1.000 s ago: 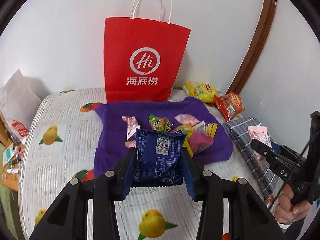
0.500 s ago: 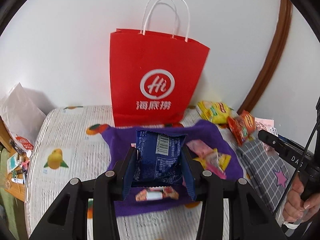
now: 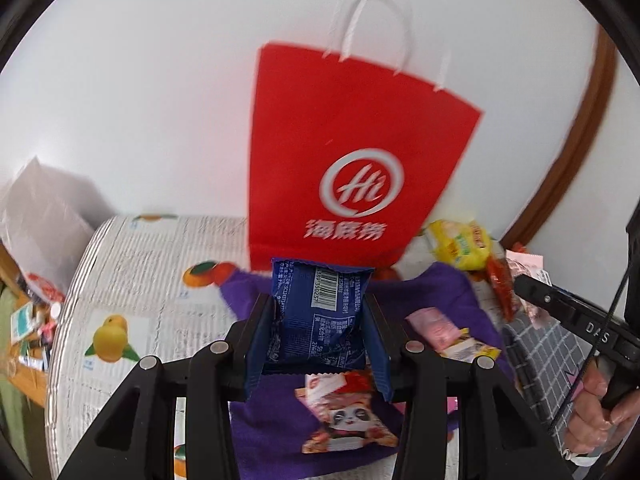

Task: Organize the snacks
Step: 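Carry the pink packet with the right gripper while the left carries the blue packet over the towel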

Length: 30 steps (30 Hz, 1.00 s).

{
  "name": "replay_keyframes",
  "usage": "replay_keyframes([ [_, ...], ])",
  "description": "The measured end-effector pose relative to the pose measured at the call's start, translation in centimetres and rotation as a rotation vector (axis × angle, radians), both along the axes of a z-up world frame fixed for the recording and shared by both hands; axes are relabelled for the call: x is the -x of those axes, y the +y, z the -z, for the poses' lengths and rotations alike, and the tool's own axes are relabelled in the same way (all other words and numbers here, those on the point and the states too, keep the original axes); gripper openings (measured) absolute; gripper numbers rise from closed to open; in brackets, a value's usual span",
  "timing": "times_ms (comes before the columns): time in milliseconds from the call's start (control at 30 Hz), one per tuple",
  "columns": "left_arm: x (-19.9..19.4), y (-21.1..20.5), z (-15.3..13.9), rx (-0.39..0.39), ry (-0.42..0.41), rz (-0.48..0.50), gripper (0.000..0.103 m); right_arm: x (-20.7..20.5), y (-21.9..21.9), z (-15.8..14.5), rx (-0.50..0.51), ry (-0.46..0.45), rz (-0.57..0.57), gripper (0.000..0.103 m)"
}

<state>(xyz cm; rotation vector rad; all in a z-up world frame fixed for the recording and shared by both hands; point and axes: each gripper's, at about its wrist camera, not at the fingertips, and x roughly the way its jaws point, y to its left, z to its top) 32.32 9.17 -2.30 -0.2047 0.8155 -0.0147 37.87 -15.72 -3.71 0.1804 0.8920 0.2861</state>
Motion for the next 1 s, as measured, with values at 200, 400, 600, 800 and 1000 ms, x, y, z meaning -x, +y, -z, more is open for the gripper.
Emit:
replay_keyframes([
  [200,-0.8,0.4,1.5,0.011,0.036,-0.008,0.042,-1.4,-0.3,2.6,0.017,0.081,-0.005,0.038],
  [400,-1.2,0.3,2.1,0.044,0.055,0.001,0.042,-1.9,-0.4,4.3,0.009,0.142,-0.028,0.038],
  [600,-1.2,0.3,2.2,0.044,0.059,0.002,0.042,-2.7,-1.0,5.5,0.038,0.179,0.005,0.038],
  [800,-1.3,0.3,2.4,0.047,0.063,0.001,0.042,-3.7,-1.8,7.1,0.055,0.242,0.027,0.038],
  [1000,-1.5,0.2,2.8,0.053,0.076,0.003,0.042,-4.3,-2.7,8.3,0.073,0.280,0.072,0.038],
])
